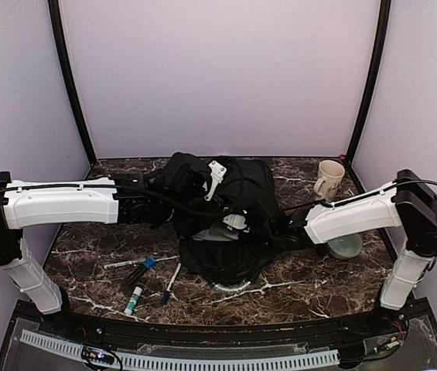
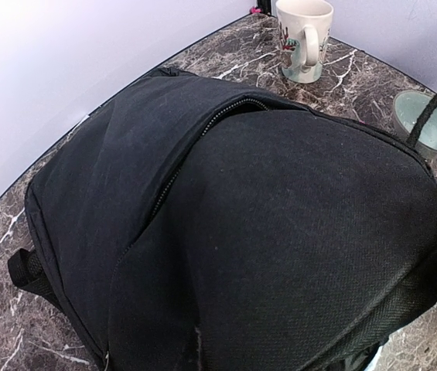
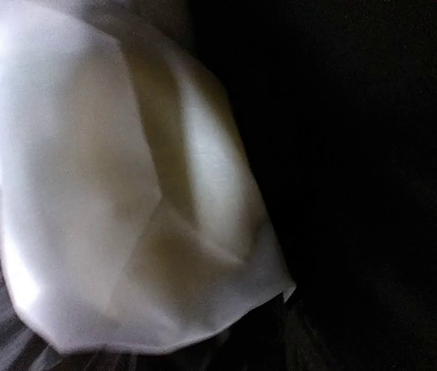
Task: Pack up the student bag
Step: Adjust the upper front pocket of the largest bag.
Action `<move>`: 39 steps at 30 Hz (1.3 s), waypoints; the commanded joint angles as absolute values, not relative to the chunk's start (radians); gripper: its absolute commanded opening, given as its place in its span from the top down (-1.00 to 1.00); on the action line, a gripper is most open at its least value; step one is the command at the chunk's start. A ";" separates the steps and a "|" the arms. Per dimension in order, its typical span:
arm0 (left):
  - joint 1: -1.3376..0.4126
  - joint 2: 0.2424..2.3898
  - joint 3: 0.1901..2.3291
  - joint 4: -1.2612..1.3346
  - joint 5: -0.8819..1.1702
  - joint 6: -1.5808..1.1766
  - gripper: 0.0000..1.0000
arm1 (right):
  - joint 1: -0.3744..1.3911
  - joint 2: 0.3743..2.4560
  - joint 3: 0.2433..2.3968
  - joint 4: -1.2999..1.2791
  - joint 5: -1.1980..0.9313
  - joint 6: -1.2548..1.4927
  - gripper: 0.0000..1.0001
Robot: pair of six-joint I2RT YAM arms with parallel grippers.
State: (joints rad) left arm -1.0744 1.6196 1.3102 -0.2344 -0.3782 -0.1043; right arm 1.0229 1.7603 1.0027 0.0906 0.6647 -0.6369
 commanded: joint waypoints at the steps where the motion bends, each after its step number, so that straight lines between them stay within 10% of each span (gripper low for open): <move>1: -1.080 1.565 1.322 -0.206 -0.377 -0.120 1.00 | 1.039 1.637 1.017 -0.102 0.521 -0.518 -0.32; 19: -1.080 1.572 1.312 -0.193 -0.353 -0.127 1.00 | 1.141 1.659 1.035 -0.219 0.297 -0.568 -0.08; 39: -1.080 1.542 1.282 -0.185 -0.294 -0.129 1.00 | 1.054 2.004 1.121 0.316 0.711 -0.875 0.16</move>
State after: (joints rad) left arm -1.0786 1.6135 1.2942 -0.2325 -0.3325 -0.1101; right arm 1.1301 1.9987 1.0904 0.1688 0.5861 -0.7761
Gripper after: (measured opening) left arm 0.045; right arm 0.421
